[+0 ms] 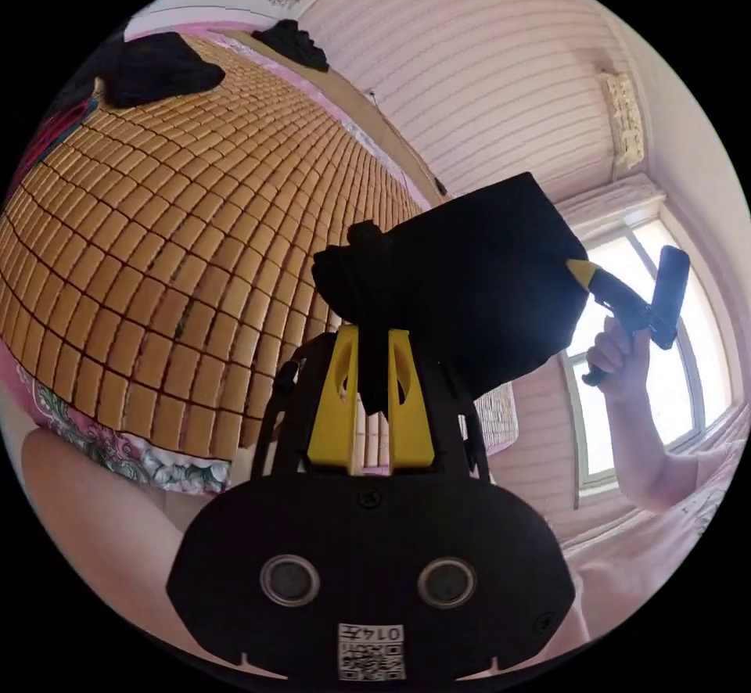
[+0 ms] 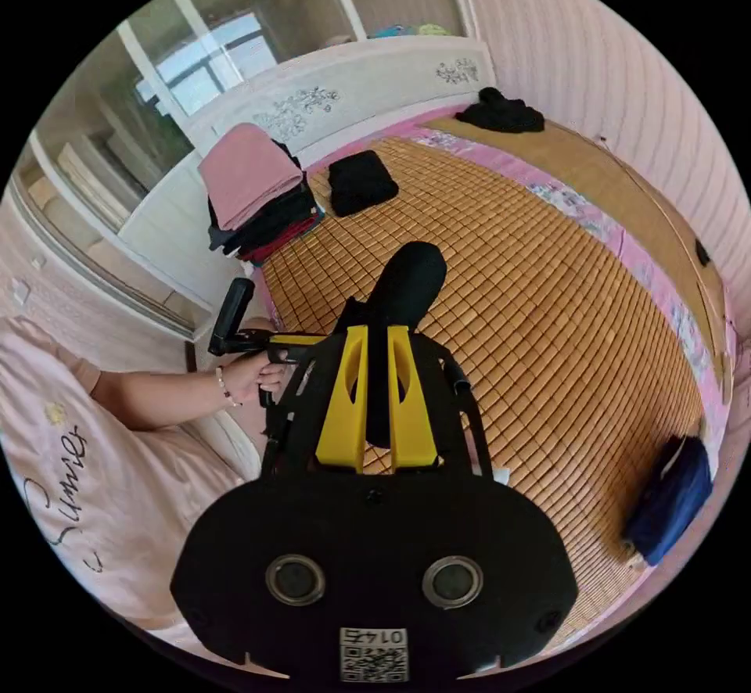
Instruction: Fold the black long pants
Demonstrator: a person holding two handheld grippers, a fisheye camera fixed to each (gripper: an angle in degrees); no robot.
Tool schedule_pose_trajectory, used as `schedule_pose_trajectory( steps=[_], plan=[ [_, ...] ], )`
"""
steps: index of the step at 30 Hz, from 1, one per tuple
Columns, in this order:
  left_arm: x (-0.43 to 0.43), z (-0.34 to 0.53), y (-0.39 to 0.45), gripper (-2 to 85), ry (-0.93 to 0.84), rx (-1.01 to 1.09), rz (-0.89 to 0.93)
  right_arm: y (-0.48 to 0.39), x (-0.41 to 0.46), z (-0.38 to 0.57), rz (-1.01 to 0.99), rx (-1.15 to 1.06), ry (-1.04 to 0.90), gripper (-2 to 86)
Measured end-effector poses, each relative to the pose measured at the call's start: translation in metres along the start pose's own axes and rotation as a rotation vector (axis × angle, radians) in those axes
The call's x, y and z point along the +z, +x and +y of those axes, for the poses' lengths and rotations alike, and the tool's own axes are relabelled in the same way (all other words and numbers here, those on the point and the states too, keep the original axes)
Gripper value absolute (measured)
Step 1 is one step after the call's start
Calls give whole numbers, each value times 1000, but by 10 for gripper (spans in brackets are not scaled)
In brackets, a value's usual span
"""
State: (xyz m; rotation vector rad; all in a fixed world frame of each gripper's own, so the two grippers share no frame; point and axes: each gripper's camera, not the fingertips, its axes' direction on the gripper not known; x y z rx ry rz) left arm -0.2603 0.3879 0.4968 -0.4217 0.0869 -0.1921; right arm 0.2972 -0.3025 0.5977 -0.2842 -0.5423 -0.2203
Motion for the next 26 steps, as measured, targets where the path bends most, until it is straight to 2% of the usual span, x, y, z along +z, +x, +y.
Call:
schedule_pose_trajectory(
  steps=[2, 5, 10, 14, 16, 17, 19, 20, 24, 26],
  plan=[
    [-31, -3, -5, 60, 182, -48, 8, -35, -10, -59, 63, -252, -28, 30],
    [-69, -7, -9, 61, 395, -157, -40, -69, -10, -127, 135, -512, -41, 27],
    [-101, -15, -18, 64, 724, -299, -158, -120, 16, -231, 186, -891, -73, 31],
    [-107, -68, -39, 89, 937, -426, -177, -158, 59, -330, 330, -1165, -31, 49],
    [-106, -96, -44, 109, 1000, -412, -251, -165, 91, -382, 417, -1105, 21, 67],
    [-97, -113, -51, 117, 977, -417, -266, -163, 119, -416, 482, -962, -25, 82],
    [-76, -132, -68, 119, 832, -408, -215, -148, 156, -445, 485, -714, -159, 118],
    [-60, -134, -75, 116, 736, -396, -183, -134, 169, -442, 384, -615, -187, 125],
    [-23, -102, -57, 110, 593, -257, -189, -76, 180, -358, 190, -494, -157, 102],
    [3, -77, -33, 104, 492, -194, -135, -19, 172, -264, 119, -355, -181, 94]
  ],
)
